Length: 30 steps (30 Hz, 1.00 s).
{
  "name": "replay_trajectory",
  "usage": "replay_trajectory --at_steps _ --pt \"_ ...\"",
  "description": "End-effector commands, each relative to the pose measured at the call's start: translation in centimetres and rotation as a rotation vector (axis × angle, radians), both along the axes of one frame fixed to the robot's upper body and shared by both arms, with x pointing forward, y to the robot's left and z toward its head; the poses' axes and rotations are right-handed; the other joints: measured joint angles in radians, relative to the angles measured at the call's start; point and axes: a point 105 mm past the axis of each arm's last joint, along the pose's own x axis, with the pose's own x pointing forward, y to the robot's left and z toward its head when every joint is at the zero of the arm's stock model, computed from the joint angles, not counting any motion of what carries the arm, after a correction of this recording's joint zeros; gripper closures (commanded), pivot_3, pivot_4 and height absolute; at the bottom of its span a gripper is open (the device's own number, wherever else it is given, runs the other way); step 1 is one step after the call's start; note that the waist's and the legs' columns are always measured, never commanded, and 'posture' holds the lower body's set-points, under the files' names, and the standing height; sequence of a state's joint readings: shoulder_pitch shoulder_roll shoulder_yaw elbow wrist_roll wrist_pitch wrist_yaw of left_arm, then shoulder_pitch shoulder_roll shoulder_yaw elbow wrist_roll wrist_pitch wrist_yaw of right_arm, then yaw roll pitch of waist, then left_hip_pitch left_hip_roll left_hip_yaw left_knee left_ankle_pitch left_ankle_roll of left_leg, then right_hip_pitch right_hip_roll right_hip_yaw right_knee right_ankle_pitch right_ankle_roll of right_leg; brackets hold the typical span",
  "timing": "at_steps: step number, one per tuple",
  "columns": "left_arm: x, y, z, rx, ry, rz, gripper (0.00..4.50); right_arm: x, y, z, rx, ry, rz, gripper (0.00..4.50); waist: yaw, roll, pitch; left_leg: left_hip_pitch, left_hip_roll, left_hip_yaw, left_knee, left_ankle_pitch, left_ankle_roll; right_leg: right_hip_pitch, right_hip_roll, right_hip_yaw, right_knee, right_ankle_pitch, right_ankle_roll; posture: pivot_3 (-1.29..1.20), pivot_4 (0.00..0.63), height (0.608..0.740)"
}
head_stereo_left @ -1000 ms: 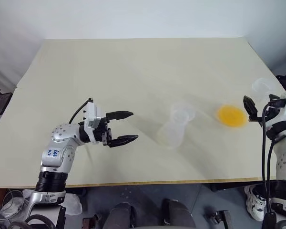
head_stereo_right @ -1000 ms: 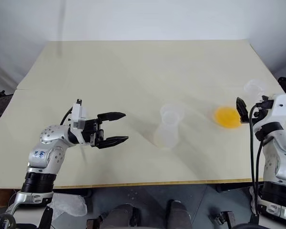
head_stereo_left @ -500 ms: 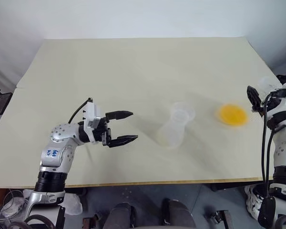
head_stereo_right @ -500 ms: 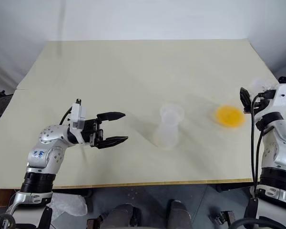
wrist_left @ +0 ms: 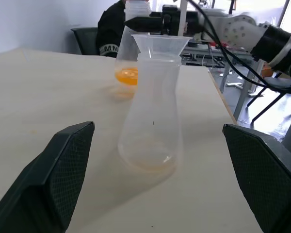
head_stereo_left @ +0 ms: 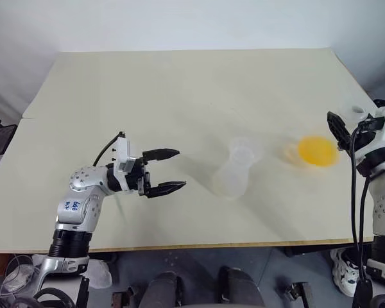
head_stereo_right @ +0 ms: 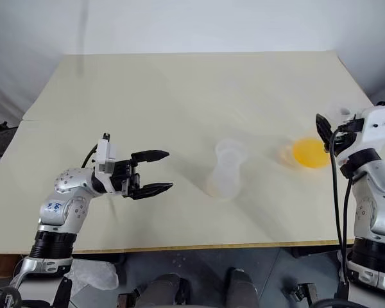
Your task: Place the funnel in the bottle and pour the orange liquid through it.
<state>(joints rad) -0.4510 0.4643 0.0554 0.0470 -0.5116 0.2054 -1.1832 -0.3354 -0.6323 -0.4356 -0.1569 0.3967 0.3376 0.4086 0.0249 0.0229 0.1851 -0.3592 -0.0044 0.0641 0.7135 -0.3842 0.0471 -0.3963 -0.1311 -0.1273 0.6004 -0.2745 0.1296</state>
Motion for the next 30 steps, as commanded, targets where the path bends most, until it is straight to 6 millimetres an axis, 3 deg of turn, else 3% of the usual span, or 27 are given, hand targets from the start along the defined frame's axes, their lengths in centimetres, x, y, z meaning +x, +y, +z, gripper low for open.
replay_trajectory --at_steps 1,6,15,20,30 --pt "0.1 -0.2 0.7 -0.016 -0.034 -0.024 0.0 -2.0 2.3 2.5 -0.125 -0.062 0.021 2.04 0.0 0.0 0.0 0.0 0.0 0.0 0.0 0.0 0.0 0.0 0.0 0.0 0.0 0.0 0.0 0.0 0.15 0.74" --pt "0.5 -0.3 1.0 -0.017 -0.031 -0.076 0.0 -3.8 6.1 3.5 -0.365 -0.056 -0.01 2.04 -0.001 0.0 0.0 -0.001 0.0 0.0 0.0 0.0 0.0 -0.001 0.001 -0.001 -0.001 0.0 0.0 0.0 0.15 0.74" --pt "1.1 -0.7 1.3 0.05 -0.06 -0.209 0.0 -4.4 10.6 3.9 -0.636 -0.092 -0.019 2.04 -0.001 0.0 0.0 -0.004 0.0 0.001 0.0 0.0 0.0 -0.002 0.001 -0.002 -0.005 0.0 0.0 0.0 0.15 0.74" --pt "1.5 -1.5 1.1 0.048 -0.075 -0.23 0.0 -4.2 11.7 3.5 -0.861 -0.09 -0.059 2.04 -0.001 0.0 0.0 -0.011 -0.001 0.001 0.002 0.0 0.0 -0.006 0.001 -0.003 -0.006 0.0 0.0 0.0 0.15 0.74" --pt "1.5 -2.3 0.9 0.033 -0.07 -0.249 0.0 -4.3 13.0 3.2 -1.132 -0.16 -0.063 2.04 -0.001 -0.001 0.0 -0.012 0.0 0.001 0.001 0.0 0.0 -0.008 0.001 -0.004 -0.006 0.0 0.001 0.0 0.15 0.74"
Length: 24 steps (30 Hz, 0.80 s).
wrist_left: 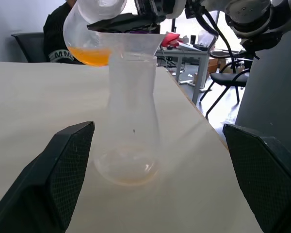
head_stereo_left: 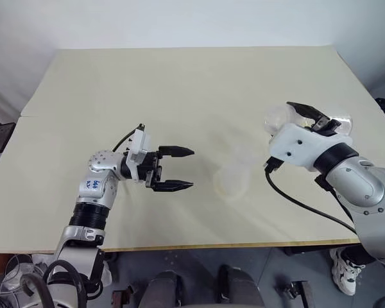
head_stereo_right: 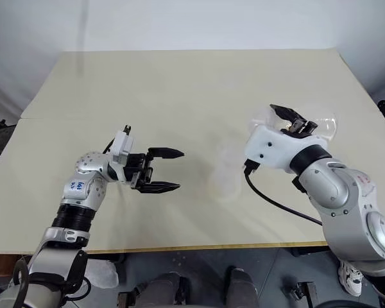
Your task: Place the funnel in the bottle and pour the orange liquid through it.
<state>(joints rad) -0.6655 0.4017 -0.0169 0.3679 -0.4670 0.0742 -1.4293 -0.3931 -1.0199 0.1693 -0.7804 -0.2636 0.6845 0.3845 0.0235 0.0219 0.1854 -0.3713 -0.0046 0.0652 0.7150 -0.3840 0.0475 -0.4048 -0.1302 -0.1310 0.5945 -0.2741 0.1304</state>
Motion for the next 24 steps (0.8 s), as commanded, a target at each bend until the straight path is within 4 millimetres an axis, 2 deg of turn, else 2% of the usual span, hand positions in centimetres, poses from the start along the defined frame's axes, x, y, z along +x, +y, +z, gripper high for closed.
replay_trajectory --at_steps 1,13,24 --pt "0.0 -0.2 1.0 -0.01 -0.044 -0.012 0.0 -0.7 0.5 1.8 -0.086 -0.108 0.02 2.04 0.0 0.0 0.0 0.0 0.0 0.0 0.0 0.0 0.0 0.0 0.0 0.0 0.0 0.0 0.0 0.0 0.15 0.74" --pt "0.0 -0.4 1.0 -0.016 -0.036 -0.014 0.0 -1.2 2.0 1.2 -0.268 -0.17 0.096 2.04 0.0 0.0 0.0 0.0 0.0 0.0 0.0 0.0 0.0 0.0 0.0 0.0 0.0 0.0 0.0 0.0 0.15 0.74" --pt "0.0 -0.5 1.0 -0.016 -0.035 -0.013 0.0 -1.1 1.8 0.5 -0.371 -0.204 0.102 2.04 0.0 0.0 0.0 0.0 0.0 0.0 0.0 0.0 0.0 0.0 0.0 0.0 0.0 0.0 0.0 0.0 0.15 0.74"
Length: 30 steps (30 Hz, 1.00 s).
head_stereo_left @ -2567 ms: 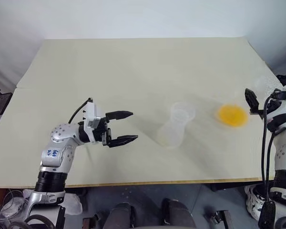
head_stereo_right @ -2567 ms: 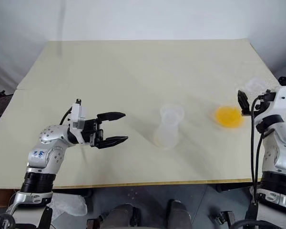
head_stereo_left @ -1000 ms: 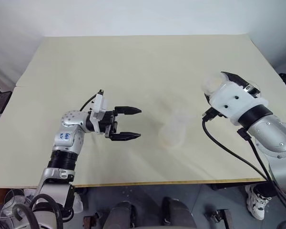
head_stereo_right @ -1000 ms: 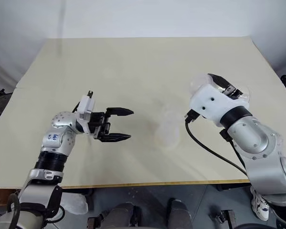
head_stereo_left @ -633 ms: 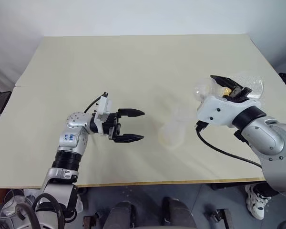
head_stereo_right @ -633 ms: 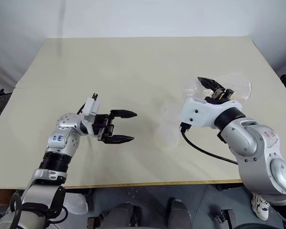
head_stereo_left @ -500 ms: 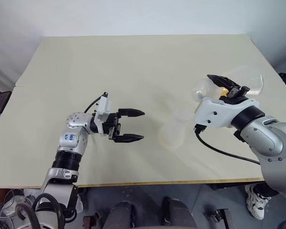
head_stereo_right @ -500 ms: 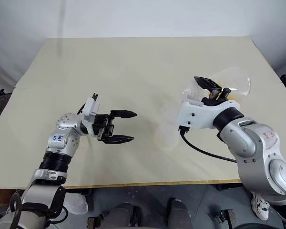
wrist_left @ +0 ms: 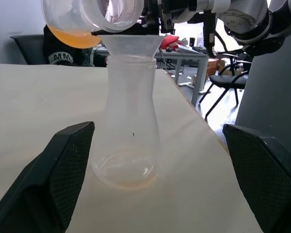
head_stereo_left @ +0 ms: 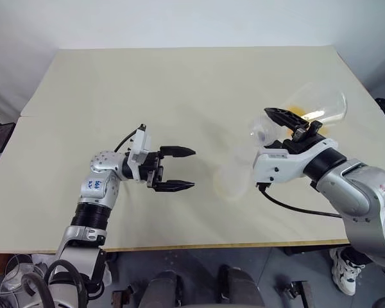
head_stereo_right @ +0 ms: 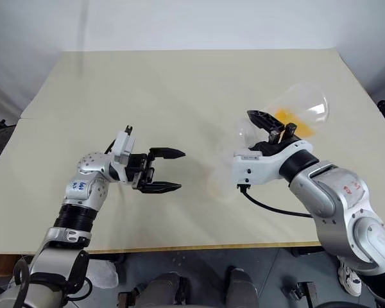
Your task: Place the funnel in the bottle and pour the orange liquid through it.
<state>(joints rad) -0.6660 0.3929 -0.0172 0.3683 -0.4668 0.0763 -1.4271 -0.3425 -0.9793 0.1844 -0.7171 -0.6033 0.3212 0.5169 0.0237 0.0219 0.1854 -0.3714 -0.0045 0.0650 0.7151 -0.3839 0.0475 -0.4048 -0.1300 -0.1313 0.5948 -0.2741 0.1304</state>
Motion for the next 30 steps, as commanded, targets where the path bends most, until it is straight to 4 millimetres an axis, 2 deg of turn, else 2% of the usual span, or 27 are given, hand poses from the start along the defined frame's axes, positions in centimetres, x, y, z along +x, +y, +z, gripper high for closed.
replay_trajectory --at_steps 1,19,30 --pt "0.0 -0.3 1.0 -0.009 -0.038 -0.01 0.0 -0.5 -0.3 1.6 -0.034 -0.092 -0.002 2.04 0.0 0.0 0.0 0.0 0.0 0.0 0.0 0.0 0.0 0.0 0.0 0.0 0.0 0.0 0.0 0.0 0.15 0.74" --pt "0.0 -0.3 1.1 -0.012 -0.034 -0.011 0.0 -0.5 -0.4 2.5 -0.149 -0.18 0.028 2.04 -0.001 0.0 0.0 0.0 0.0 0.0 0.0 0.0 0.0 0.0 0.0 0.0 0.001 0.0 0.0 0.0 0.15 0.74" --pt "0.2 0.0 2.2 -0.033 -0.064 0.004 0.0 -0.4 -0.5 2.9 -0.182 -0.202 0.039 2.04 -0.001 0.0 0.0 0.0 0.0 0.0 0.0 0.0 0.0 0.0 0.0 0.0 0.001 0.0 0.0 0.0 0.15 0.74"
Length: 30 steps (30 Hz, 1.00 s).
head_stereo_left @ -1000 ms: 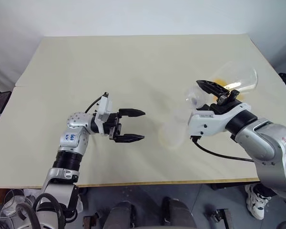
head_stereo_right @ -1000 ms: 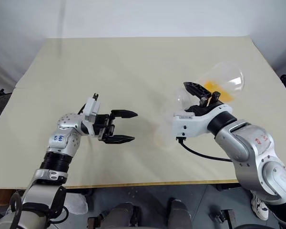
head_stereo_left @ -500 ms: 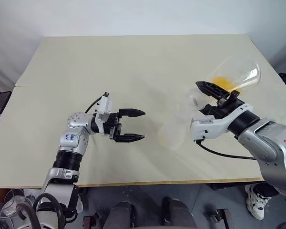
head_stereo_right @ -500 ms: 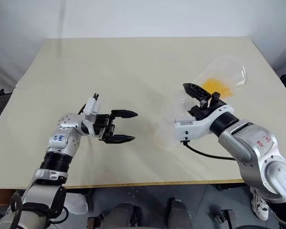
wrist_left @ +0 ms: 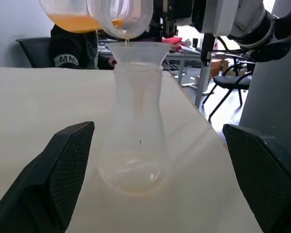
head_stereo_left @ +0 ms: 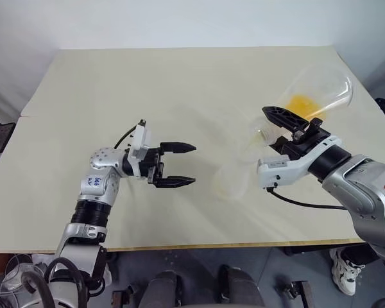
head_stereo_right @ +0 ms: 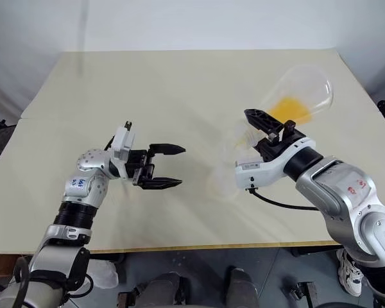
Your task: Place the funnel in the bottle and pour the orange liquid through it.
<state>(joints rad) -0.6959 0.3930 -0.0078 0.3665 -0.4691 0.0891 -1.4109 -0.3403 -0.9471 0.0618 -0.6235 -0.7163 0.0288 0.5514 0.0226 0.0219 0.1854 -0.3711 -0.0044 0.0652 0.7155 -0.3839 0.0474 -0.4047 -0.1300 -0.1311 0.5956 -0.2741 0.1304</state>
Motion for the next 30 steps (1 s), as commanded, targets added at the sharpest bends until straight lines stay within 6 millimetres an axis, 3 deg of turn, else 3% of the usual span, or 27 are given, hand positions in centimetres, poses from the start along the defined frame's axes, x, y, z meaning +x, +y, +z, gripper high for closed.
replay_trajectory --at_steps 1,14,30 --pt "-0.2 0.2 1.2 -0.018 -0.046 -0.006 0.0 -0.5 -0.1 2.0 -0.006 -0.085 0.003 2.04 0.0 0.0 0.0 0.0 0.0 0.0 0.0 0.0 0.0 0.0 0.0 0.0 0.0 0.0 0.0 0.0 0.15 0.74" --pt "0.1 1.9 -0.5 0.03 -0.024 0.05 0.0 -0.3 0.0 1.8 -0.015 -0.084 0.017 2.04 -0.001 0.0 0.0 0.0 0.0 0.0 0.0 0.0 0.0 0.0 0.0 0.0 0.001 0.0 0.0 0.0 0.15 0.74" --pt "0.3 2.2 -1.3 0.004 -0.009 0.094 0.0 -0.2 -0.1 1.9 -0.043 -0.09 0.025 2.04 0.0 0.0 0.0 0.0 0.0 0.0 0.001 0.0 0.0 0.0 0.0 0.0 0.001 0.0 0.0 0.0 0.15 0.74"
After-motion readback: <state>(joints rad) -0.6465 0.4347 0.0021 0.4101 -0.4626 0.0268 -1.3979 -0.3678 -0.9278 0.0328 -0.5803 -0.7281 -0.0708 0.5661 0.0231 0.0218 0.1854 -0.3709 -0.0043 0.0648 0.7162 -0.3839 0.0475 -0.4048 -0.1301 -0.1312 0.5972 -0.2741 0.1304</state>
